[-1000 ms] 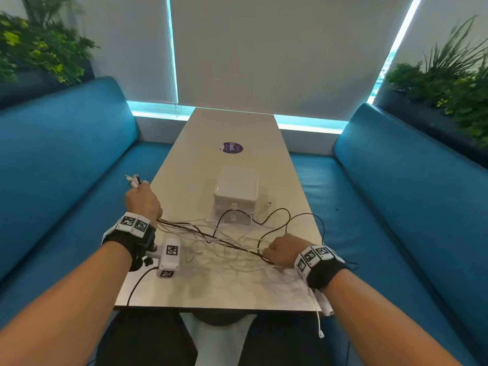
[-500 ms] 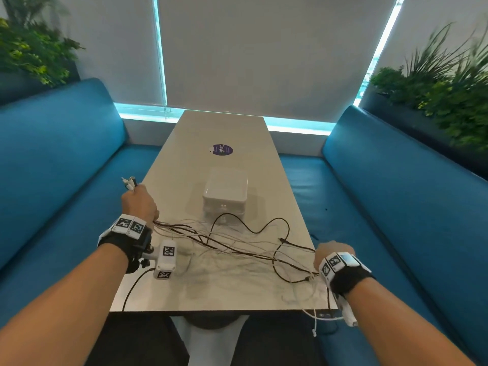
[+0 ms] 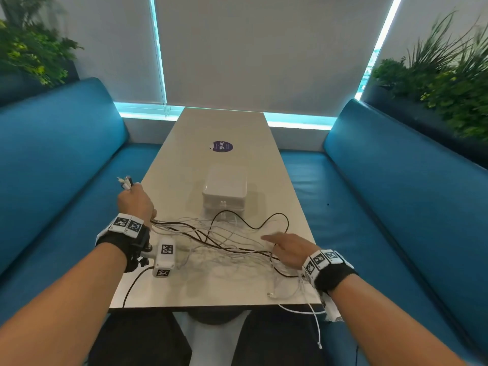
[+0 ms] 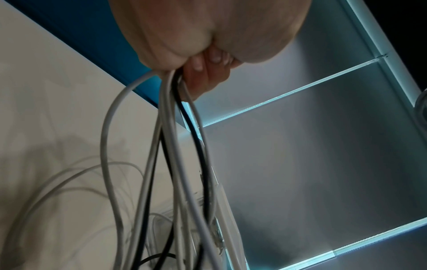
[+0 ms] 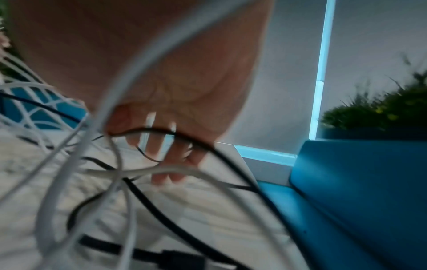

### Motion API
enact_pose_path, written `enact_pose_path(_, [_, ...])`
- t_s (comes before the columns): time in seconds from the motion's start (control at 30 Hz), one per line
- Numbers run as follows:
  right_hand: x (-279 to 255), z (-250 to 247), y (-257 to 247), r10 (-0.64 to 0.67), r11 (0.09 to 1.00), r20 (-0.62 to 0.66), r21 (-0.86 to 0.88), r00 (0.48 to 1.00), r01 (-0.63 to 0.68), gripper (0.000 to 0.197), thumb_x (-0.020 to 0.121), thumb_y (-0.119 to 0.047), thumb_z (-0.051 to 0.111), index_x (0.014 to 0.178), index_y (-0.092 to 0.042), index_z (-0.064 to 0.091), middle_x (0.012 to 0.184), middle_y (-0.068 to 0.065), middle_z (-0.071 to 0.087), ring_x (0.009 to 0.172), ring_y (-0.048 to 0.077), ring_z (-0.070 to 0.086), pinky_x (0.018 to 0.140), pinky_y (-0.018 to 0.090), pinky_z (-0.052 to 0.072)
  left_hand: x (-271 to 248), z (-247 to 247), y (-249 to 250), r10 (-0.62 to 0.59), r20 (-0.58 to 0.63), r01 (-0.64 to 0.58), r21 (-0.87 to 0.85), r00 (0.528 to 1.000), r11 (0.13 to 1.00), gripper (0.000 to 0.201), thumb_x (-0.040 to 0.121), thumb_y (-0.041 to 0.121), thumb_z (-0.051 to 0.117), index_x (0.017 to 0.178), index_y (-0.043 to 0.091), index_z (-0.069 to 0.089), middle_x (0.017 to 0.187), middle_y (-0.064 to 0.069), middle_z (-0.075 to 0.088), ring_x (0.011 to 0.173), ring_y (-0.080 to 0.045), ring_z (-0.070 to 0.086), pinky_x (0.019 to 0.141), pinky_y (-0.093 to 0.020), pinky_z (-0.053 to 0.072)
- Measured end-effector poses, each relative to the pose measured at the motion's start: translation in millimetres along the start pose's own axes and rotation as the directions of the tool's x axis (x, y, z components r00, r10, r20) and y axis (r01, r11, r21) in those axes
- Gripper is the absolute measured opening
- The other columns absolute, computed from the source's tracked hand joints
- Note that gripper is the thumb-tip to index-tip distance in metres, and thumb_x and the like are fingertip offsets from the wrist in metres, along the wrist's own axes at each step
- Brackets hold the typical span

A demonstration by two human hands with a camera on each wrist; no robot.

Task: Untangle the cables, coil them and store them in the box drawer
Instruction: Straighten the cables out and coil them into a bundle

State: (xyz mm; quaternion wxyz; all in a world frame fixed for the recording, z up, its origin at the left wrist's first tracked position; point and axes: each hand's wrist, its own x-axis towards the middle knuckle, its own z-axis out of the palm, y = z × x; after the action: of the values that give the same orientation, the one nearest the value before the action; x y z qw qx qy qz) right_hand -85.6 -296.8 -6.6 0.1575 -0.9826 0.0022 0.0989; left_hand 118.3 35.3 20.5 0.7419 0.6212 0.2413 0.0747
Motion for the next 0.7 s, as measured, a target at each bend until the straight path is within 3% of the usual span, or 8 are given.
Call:
enact_pose_path(0.13, [-13, -14, 19, 0.274, 0.878, -0.055, -0.393, 0.960, -0.273, 0.043, 0.102, -0.042, 0.027, 0.122, -0.025, 0.060, 0.126, 0.005, 0.063, 0.115, 0.028, 0.059, 0.093, 0.038, 0.048, 8, -9, 9, 0.032, -0.025, -0.033, -0.033, 0.999, 0.999, 0.021, 0.091, 0.032, 0.046, 0.099, 0.013, 0.054, 0.070, -0.005, 0.044, 0.054, -0.021, 0.039, 0.047, -0.028, 0.031])
enact_pose_path(0.3, [-45, -25, 69, 0.653, 0.603, -0.150, -0.491, 0.742, -0.629, 0.026, 0.092, -0.022, 0.051, 0.112, -0.026, 0.069, 0.116, -0.003, 0.066, 0.105, 0.018, 0.065, 0.074, 0.029, 0.044, 20, -19, 13, 0.020, -0.070, -0.023, -0.047, 0.997, 0.999, 0.050, 0.091, 0.029, 0.047, 0.129, -0.002, 0.054, 0.077, -0.008, 0.050, 0.059, -0.019, 0.050, 0.051, -0.028, 0.045])
enact_pose_path(0.33, [-45, -27, 75, 0.643, 0.616, -0.156, -0.475, 0.750, -0.628, 0.026, 0.092, -0.020, 0.052, 0.113, -0.025, 0.067, 0.118, 0.000, 0.064, 0.105, 0.021, 0.065, 0.075, 0.031, 0.047, 20, -18, 12, 0.001, -0.058, -0.005, -0.058, 0.998, 0.998, 0.050, 0.092, 0.028, 0.047, 0.132, -0.001, 0.053, 0.075, -0.005, 0.048, 0.065, -0.017, 0.054, 0.059, -0.033, 0.052])
enact_pose_path(0.37, [-44, -27, 76, 0.611, 0.651, -0.164, -0.452, 0.774, -0.610, 0.026, 0.092, -0.018, 0.052, 0.113, -0.022, 0.066, 0.118, 0.001, 0.061, 0.104, 0.023, 0.064, 0.077, 0.033, 0.049, 19, -15, 11, -0.008, -0.047, 0.005, -0.063, 0.999, 0.998, 0.049, 0.093, 0.027, 0.047, 0.134, -0.001, 0.052, 0.074, -0.004, 0.047, 0.094, -0.016, 0.057, 0.072, -0.039, 0.055])
enact_pose_path(0.4, [-40, -25, 74, 0.564, 0.705, -0.172, -0.409, 0.808, -0.579, 0.024, 0.091, -0.017, 0.052, 0.112, -0.020, 0.064, 0.118, 0.002, 0.059, 0.104, 0.025, 0.063, 0.081, 0.035, 0.051, 18, -12, 8, -0.012, -0.038, 0.011, -0.049, 0.999, 0.999, 0.049, 0.095, 0.026, 0.046, 0.136, -0.001, 0.050, 0.074, -0.004, 0.046, 0.076, -0.021, 0.040, 0.080, -0.045, 0.055])
enact_pose_path(0.47, [-32, -23, 64, 0.454, 0.852, -0.186, -0.196, 0.871, -0.486, 0.025, 0.090, -0.016, 0.049, 0.107, -0.023, 0.065, 0.116, 0.000, 0.060, 0.102, 0.025, 0.062, 0.085, 0.035, 0.052, 11, -7, 3, -0.006, 0.019, 0.005, 0.023, 1.000, 1.000, 0.052, 0.098, 0.028, 0.039, 0.139, -0.003, 0.046, 0.071, -0.004, 0.043, 0.085, -0.025, 0.050, 0.091, -0.054, 0.052])
enact_pose_path(0.57, [-21, -25, 38, 0.312, 0.928, -0.028, 0.223, 0.950, -0.299, 0.018, 0.089, -0.034, 0.058, 0.101, -0.030, 0.071, 0.105, -0.008, 0.067, 0.094, 0.017, 0.064, 0.082, 0.028, 0.050, 10, -5, 0, 0.005, 0.076, -0.008, 0.041, 0.997, 0.999, 0.058, 0.097, 0.033, 0.032, 0.142, -0.001, 0.042, 0.070, -0.002, 0.041, 0.089, -0.026, 0.049, 0.082, -0.047, 0.048])
enact_pose_path(0.7, [-13, -17, 32, 0.307, 0.951, 0.256, -0.055, 0.917, -0.303, 0.055, 0.070, -0.062, 0.073, 0.116, -0.033, 0.061, 0.111, -0.011, 0.062, 0.101, 0.013, 0.057, 0.093, 0.034, 0.047, 12, -6, -2, 0.015, 0.048, -0.019, 0.080, 0.999, 0.997, 0.056, 0.098, 0.034, 0.033, 0.142, 0.000, 0.043, 0.073, -0.002, 0.043, 0.089, -0.028, 0.049, 0.080, -0.039, 0.042])
